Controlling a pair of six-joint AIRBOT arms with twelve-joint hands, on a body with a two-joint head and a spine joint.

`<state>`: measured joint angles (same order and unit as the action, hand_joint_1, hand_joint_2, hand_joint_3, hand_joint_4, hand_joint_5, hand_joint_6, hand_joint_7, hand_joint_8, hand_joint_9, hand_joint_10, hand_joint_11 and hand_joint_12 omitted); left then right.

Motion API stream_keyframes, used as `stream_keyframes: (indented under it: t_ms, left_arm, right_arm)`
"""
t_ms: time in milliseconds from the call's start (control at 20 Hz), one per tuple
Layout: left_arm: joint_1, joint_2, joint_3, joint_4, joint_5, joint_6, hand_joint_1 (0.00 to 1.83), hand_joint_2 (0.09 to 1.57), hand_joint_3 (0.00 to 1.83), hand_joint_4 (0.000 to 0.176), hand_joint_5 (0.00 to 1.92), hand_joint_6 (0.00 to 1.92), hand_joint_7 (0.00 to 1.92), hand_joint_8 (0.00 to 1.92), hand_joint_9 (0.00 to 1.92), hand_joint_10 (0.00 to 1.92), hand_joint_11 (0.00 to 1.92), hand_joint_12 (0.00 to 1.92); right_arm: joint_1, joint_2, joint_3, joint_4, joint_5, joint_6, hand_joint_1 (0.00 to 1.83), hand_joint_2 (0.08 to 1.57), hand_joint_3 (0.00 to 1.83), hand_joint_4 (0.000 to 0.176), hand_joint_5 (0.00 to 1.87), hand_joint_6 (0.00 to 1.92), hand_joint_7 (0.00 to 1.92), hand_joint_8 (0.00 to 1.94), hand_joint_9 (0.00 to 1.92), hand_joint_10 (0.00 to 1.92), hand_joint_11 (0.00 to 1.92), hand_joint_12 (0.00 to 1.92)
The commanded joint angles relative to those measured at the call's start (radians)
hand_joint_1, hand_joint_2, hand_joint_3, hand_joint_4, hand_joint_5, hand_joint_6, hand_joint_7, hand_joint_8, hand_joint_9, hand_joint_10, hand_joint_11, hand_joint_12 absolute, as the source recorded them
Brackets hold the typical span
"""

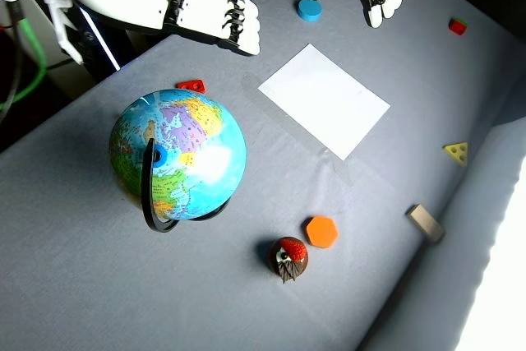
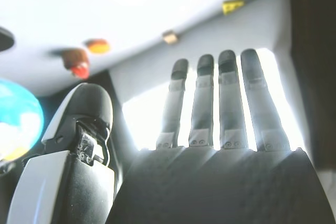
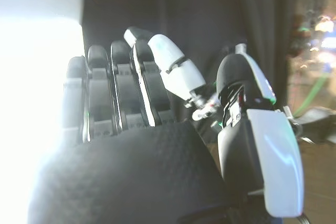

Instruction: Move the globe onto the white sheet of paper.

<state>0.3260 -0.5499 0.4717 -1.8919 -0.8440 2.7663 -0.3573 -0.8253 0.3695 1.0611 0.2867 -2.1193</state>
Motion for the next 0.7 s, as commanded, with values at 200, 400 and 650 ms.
stream_keyframes:
  t_ms: [200,400,650]
  left_arm:
    - [0.164,-0.002,-0.014,0.221,0.055,-0.279,0.00,1.25,0.00,0.029,0.12,0.00,0.09,0.00,0.10,0.00,0.00,0.26]
    - [0.305,-0.031,-0.021,0.421,0.057,-0.546,0.00,1.24,0.00,0.025,0.10,0.00,0.06,0.00,0.08,0.00,0.00,0.16]
    - [0.367,-0.113,-0.017,0.500,0.064,-0.612,0.00,1.20,0.00,0.015,0.05,0.00,0.02,0.00,0.03,0.00,0.00,0.05]
  right_arm:
    - [-0.068,0.076,0.012,-0.024,-0.283,-0.132,0.00,1.22,0.00,0.000,0.16,0.00,0.15,0.00,0.12,0.01,0.00,0.14]
    - [-0.146,0.131,0.085,-0.023,-0.470,-0.128,0.00,1.20,0.00,0.000,0.15,0.00,0.13,0.00,0.08,0.00,0.00,0.05]
    - [-0.182,0.178,0.233,0.305,-0.710,-0.394,0.00,1.17,0.00,0.000,0.09,0.00,0.13,0.00,0.05,0.00,0.00,0.00]
